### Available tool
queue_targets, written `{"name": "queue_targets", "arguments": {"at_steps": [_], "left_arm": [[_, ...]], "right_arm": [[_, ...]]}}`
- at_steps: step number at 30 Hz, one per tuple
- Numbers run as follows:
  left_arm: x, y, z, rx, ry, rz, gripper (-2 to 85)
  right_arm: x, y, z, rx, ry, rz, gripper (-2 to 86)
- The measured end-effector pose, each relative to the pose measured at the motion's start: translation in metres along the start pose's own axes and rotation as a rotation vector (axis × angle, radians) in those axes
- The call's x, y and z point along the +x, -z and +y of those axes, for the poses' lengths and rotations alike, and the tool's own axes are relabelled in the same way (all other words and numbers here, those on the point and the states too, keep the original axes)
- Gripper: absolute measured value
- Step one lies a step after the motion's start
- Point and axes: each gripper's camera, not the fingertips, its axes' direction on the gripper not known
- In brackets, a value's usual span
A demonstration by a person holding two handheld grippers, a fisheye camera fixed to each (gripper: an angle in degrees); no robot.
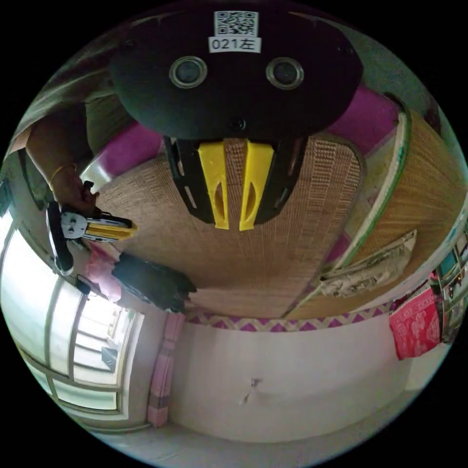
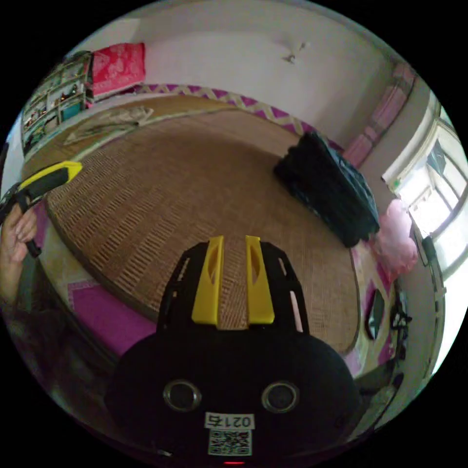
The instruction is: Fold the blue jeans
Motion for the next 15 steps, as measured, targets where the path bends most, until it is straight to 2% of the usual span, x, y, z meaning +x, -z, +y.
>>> {"name": "queue_targets", "arguments": {"at_steps": [3, 7, 13, 15], "left_arm": [[0.012, -0.013, 0.004, -0.082, 0.032, -0.013, -0.4], [0.018, -0.029, 0.005, -0.152, 0.075, -0.015, -0.9], [0.030, -0.050, 0.011, -0.238, 0.094, -0.015, -0.9], [0.034, -0.051, 0.015, -0.199, 0.087, -0.027, -1.0]], "right_arm": [[0.008, -0.023, 0.000, -0.104, -0.038, -0.006, 6.5], [0.015, -0.030, -0.005, -0.089, -0.129, -0.052, 1.0], [0.016, -0.031, -0.014, -0.088, -0.131, -0.002, -0.5], [0.013, -0.030, -0.017, -0.091, -0.111, 0.036, -0.6]]}}
